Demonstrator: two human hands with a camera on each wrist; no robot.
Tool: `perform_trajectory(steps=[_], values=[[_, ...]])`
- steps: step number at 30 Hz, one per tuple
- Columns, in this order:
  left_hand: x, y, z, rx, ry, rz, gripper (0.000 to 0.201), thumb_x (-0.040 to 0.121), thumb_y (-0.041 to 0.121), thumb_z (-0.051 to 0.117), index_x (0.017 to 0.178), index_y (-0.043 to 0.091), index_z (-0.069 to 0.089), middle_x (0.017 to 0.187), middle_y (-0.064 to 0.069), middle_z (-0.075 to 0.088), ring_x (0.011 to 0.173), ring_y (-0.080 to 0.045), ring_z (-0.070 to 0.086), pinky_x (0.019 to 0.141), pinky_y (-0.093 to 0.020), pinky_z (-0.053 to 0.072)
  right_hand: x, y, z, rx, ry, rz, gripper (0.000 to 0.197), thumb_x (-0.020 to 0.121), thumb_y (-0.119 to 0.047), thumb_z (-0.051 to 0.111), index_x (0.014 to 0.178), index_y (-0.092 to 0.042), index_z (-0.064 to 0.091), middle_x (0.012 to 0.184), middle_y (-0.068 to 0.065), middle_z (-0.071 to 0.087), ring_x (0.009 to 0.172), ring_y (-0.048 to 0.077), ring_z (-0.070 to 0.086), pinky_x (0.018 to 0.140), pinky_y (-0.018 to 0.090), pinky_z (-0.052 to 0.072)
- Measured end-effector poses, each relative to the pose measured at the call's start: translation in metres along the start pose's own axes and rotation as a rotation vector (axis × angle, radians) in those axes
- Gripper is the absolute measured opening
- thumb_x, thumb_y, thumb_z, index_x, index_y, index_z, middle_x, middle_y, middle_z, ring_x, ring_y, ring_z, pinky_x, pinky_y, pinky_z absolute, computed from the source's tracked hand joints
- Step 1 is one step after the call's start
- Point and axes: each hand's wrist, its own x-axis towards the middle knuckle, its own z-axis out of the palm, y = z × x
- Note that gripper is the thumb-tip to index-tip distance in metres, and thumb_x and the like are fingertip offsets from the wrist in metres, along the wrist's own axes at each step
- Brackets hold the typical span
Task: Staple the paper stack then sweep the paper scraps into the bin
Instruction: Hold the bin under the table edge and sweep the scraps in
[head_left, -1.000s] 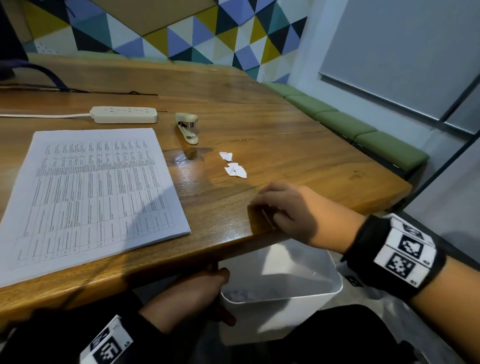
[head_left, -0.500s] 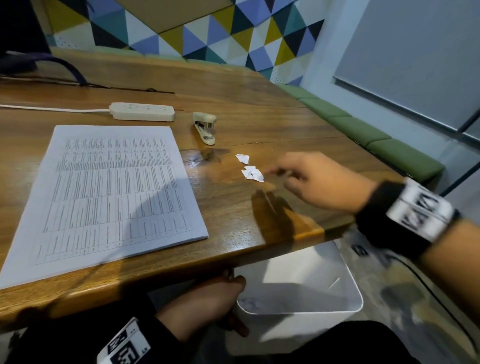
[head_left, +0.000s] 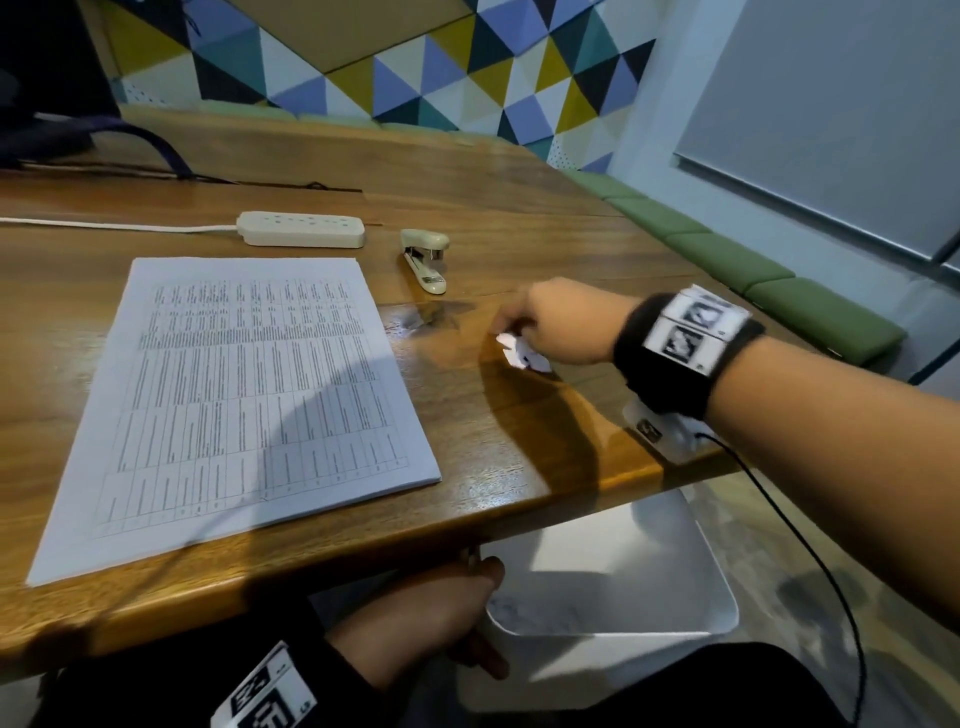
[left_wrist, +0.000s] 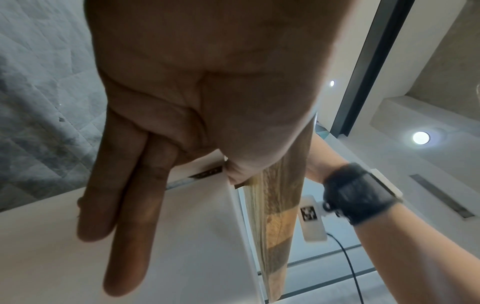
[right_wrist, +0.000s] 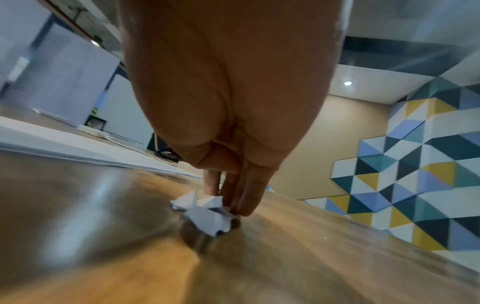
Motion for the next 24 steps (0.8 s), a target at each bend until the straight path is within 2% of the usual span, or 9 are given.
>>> perform_trajectory(steps=[2, 5, 10, 12, 14, 16, 18, 22, 24], values=[[0.003, -0.004, -0.001, -0.012, -0.013, 0.01, 0.033, 0.105, 0.037, 0.044, 0.136, 0.026, 0.041, 0.052, 0.008, 0.072, 0.087, -0.037, 0.081, 0.095, -0.042, 0.061, -0.033, 0.0, 0.008, 0.044, 0.011, -0.065, 0.039, 0.1, -0.013, 0.048, 0.132, -0.026, 0.066, 0.128, 0.0, 0.064, 0.114, 0.018, 0.061, 0.104, 0.037, 0.05], [0.006, -0.006, -0.001, -0.018, -0.031, -0.019, 0.046, 0.105, 0.04, 0.044, 0.146, 0.022, 0.037, 0.065, 0.0, 0.078, 0.086, -0.033, 0.082, 0.097, -0.042, 0.06, -0.089, -0.001, 0.02, 0.077, 0.022, -0.165, 0.041, 0.098, -0.033, 0.043, 0.134, -0.03, 0.063, 0.124, -0.011, 0.059, 0.11, 0.006, 0.058, 0.097, 0.025, 0.047], [0.003, -0.002, 0.005, -0.051, 0.009, -0.033, 0.051, 0.104, 0.036, 0.048, 0.152, 0.026, 0.031, 0.096, -0.006, 0.075, 0.08, -0.032, 0.082, 0.089, -0.041, 0.064, -0.125, 0.016, 0.029, 0.183, 0.073, -0.191, 0.035, 0.101, -0.021, 0.048, 0.127, -0.036, 0.067, 0.122, -0.02, 0.059, 0.109, -0.005, 0.058, 0.091, 0.017, 0.047], [0.0, 0.002, 0.008, -0.06, 0.025, -0.055, 0.052, 0.106, 0.034, 0.048, 0.154, 0.026, 0.029, 0.115, -0.011, 0.072, 0.073, -0.028, 0.083, 0.081, -0.035, 0.065, -0.118, 0.02, 0.031, 0.189, 0.148, -0.171, 0.038, 0.1, -0.024, 0.046, 0.132, -0.035, 0.063, 0.12, -0.019, 0.058, 0.107, -0.005, 0.057, 0.09, 0.018, 0.049], [-0.002, 0.005, 0.01, -0.052, 0.046, -0.062, 0.054, 0.106, 0.033, 0.047, 0.155, 0.026, 0.025, 0.132, -0.018, 0.066, 0.067, -0.025, 0.082, 0.077, -0.034, 0.064, -0.107, 0.02, 0.033, 0.196, 0.148, -0.105, 0.041, 0.102, -0.022, 0.043, 0.137, -0.035, 0.06, 0.129, -0.015, 0.058, 0.114, 0.003, 0.057, 0.099, 0.025, 0.051], [-0.004, 0.005, 0.013, -0.037, 0.063, -0.054, 0.055, 0.107, 0.032, 0.047, 0.156, 0.027, 0.023, 0.126, -0.02, 0.07, 0.067, -0.027, 0.082, 0.08, -0.036, 0.064, -0.104, 0.014, 0.035, 0.194, 0.128, -0.082, 0.042, 0.104, -0.018, 0.042, 0.137, -0.035, 0.061, 0.134, -0.012, 0.058, 0.119, 0.007, 0.055, 0.105, 0.028, 0.049], [-0.005, 0.006, 0.014, -0.028, 0.076, -0.056, 0.054, 0.106, 0.032, 0.046, 0.155, 0.027, 0.024, 0.111, -0.018, 0.075, 0.072, -0.03, 0.082, 0.085, -0.04, 0.064, -0.112, 0.008, 0.038, 0.225, 0.152, -0.101, 0.041, 0.105, -0.015, 0.041, 0.133, -0.033, 0.064, 0.13, -0.014, 0.058, 0.115, 0.005, 0.056, 0.101, 0.025, 0.05], [-0.008, 0.003, 0.012, -0.032, 0.067, -0.053, 0.055, 0.106, 0.033, 0.046, 0.155, 0.028, 0.023, 0.136, -0.026, 0.064, 0.064, -0.024, 0.081, 0.076, -0.035, 0.06, -0.146, 0.002, 0.056, 0.232, 0.202, -0.161, 0.042, 0.1, -0.02, 0.037, 0.128, -0.029, 0.068, 0.127, -0.012, 0.06, 0.111, 0.001, 0.058, 0.098, 0.022, 0.052], [-0.01, 0.001, 0.01, -0.039, 0.059, -0.031, 0.054, 0.106, 0.033, 0.045, 0.154, 0.026, 0.023, 0.136, -0.027, 0.063, 0.063, -0.026, 0.081, 0.082, -0.038, 0.062, -0.164, 0.002, 0.064, 0.216, 0.205, -0.199, 0.047, 0.094, -0.028, 0.034, 0.126, -0.029, 0.07, 0.123, -0.011, 0.064, 0.11, 0.003, 0.059, 0.096, 0.023, 0.052]])
